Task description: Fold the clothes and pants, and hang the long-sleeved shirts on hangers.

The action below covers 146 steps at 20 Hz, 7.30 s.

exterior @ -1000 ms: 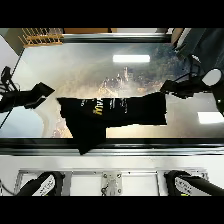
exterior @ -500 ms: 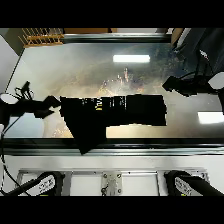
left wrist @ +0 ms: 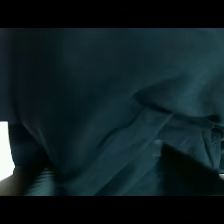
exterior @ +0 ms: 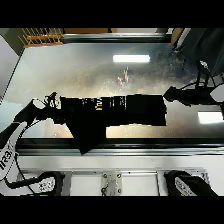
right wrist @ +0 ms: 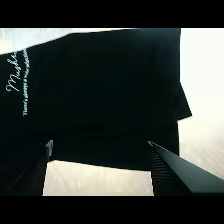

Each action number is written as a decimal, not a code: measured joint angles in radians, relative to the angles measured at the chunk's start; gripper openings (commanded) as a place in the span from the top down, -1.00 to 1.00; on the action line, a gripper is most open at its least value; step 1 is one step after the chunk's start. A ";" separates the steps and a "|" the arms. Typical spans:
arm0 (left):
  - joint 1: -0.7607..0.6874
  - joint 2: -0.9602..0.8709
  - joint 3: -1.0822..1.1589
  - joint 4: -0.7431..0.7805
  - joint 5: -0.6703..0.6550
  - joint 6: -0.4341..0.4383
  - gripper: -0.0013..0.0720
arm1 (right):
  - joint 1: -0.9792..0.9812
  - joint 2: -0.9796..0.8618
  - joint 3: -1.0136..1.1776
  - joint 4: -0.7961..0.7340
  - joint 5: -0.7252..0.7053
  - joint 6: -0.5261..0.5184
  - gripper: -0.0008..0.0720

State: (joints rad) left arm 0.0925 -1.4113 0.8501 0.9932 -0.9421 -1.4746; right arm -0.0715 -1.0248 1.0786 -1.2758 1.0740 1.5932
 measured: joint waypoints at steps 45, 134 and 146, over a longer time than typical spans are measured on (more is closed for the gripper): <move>0.099 0.809 0.721 0.004 -0.223 -0.028 0.94 | -0.107 0.340 0.429 -0.031 -0.198 0.100 0.94; 0.307 0.421 -0.299 0.190 -0.079 0.007 -0.45 | 0.112 0.137 -0.822 0.204 -0.473 0.482 0.94; 0.123 0.282 -0.388 0.136 -0.065 -0.024 0.94 | 0.113 0.136 -0.779 0.203 -0.447 0.447 0.94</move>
State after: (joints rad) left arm 0.2153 -1.1290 0.4618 1.1294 -1.0069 -1.4986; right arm 0.0418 -0.8886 0.2993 -1.0725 0.6273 2.0407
